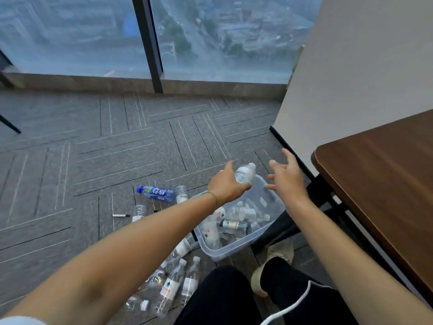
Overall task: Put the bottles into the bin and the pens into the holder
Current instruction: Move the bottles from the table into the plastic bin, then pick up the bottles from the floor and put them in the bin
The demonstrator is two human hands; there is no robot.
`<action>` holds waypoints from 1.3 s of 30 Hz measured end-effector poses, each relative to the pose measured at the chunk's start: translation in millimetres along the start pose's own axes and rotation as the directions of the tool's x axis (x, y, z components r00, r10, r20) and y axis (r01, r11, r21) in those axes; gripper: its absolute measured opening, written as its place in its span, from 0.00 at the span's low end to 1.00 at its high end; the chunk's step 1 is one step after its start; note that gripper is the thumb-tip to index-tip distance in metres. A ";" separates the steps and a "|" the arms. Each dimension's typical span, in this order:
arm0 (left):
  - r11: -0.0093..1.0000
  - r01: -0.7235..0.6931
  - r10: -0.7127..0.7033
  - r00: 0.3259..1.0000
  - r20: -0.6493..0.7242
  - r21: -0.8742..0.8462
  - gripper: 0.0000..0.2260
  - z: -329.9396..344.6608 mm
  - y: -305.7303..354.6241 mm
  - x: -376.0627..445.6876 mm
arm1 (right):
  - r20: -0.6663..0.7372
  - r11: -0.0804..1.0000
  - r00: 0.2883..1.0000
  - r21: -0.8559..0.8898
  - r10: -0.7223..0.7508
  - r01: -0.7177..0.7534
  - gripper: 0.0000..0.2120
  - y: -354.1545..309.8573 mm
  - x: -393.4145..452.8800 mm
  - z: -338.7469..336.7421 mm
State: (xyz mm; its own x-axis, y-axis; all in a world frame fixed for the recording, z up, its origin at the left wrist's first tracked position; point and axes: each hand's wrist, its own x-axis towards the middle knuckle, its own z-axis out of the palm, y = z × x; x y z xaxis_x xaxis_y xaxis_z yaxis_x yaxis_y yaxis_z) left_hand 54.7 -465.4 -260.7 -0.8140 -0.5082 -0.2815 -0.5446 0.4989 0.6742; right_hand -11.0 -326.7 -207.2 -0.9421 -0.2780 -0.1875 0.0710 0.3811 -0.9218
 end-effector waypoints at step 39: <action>0.602 -0.774 0.787 0.616 -0.017 -0.198 0.25 77.6 391.6 -233.3 | -0.507 0.940 0.799 -0.267 -0.323 0.211 0.18 -82.2 -208.0 -392.8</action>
State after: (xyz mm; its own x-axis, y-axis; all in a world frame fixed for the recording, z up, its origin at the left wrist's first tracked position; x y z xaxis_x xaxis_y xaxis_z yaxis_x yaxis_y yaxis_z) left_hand 15.6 -97.0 16.1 -0.9270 0.0679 0.3688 0.3424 0.5545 0.7585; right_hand 50.4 46.1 40.8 -0.9419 0.1016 0.3201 -0.2194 0.5354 -0.8156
